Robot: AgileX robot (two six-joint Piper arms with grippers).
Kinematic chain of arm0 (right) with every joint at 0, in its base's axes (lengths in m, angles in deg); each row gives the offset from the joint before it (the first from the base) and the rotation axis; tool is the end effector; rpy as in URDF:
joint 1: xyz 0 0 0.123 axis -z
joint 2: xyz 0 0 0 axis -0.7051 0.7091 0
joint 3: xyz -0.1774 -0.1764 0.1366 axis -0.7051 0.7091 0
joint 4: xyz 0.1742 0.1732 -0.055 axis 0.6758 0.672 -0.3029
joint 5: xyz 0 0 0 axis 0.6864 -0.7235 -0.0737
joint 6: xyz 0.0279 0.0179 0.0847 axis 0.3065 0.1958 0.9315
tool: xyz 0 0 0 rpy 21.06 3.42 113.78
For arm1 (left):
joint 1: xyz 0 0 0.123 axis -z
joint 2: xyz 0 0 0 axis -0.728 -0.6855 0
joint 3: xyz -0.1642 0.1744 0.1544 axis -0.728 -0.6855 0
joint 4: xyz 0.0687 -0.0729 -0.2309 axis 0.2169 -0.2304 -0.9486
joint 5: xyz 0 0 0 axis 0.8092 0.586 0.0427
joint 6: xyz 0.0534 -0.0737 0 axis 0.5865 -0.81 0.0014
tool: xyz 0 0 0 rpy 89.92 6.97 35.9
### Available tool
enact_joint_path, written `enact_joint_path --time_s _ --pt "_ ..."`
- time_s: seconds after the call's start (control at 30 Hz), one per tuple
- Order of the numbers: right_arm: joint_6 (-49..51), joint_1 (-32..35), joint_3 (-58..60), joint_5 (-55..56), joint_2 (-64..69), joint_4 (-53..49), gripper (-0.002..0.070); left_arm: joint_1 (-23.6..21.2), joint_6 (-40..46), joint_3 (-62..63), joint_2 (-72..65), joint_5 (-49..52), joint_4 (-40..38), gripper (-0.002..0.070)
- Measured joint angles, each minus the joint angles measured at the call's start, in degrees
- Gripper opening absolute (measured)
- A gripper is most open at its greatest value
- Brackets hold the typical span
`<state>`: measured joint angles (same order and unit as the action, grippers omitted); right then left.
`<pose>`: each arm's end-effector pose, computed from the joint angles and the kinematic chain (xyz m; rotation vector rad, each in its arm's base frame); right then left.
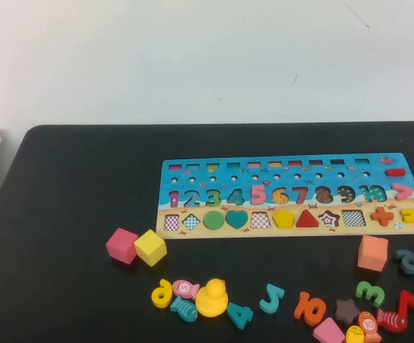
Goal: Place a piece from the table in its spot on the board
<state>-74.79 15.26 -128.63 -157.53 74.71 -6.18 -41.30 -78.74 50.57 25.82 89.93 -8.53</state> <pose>0.2881 0.1605 0.5150 -0.6590 2.0771 0.1988 0.0534 -0.0054 0.1796 0.1058 1.8002 -0.0575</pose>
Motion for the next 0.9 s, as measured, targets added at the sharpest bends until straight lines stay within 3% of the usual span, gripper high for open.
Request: enact_joint_path --time_s 0.43,0.53,0.63,0.7,0.8,0.9 --pt "-0.5 0.0 33.8 0.6 -45.7 -0.6 0.0019 0.0 0.0 0.0 0.0 0.0 0.0 -0.0001" --pt "0.6 0.0 44.2 15.8 -57.8 1.1 0.0018 0.0 0.0 0.0 0.0 0.0 0.0 -0.0001" --pt "0.7 0.0 58.0 43.6 -68.9 3.4 0.0019 0.0 0.0 0.0 0.0 0.0 0.0 -0.0002" --pt "-3.0 0.0 66.5 56.6 -75.8 3.4 0.0019 0.0 0.0 0.0 0.0 0.0 0.0 -0.0001" --pt "-6.5 0.0 74.1 65.2 -82.5 3.1 0.0019 0.0 0.0 0.0 0.0 0.0 0.0 -0.0001" --pt "-7.5 0.0 77.2 64.6 -84.2 2.6 0.0019 0.0 0.0 0.0 0.0 0.0 0.0 -0.0002"
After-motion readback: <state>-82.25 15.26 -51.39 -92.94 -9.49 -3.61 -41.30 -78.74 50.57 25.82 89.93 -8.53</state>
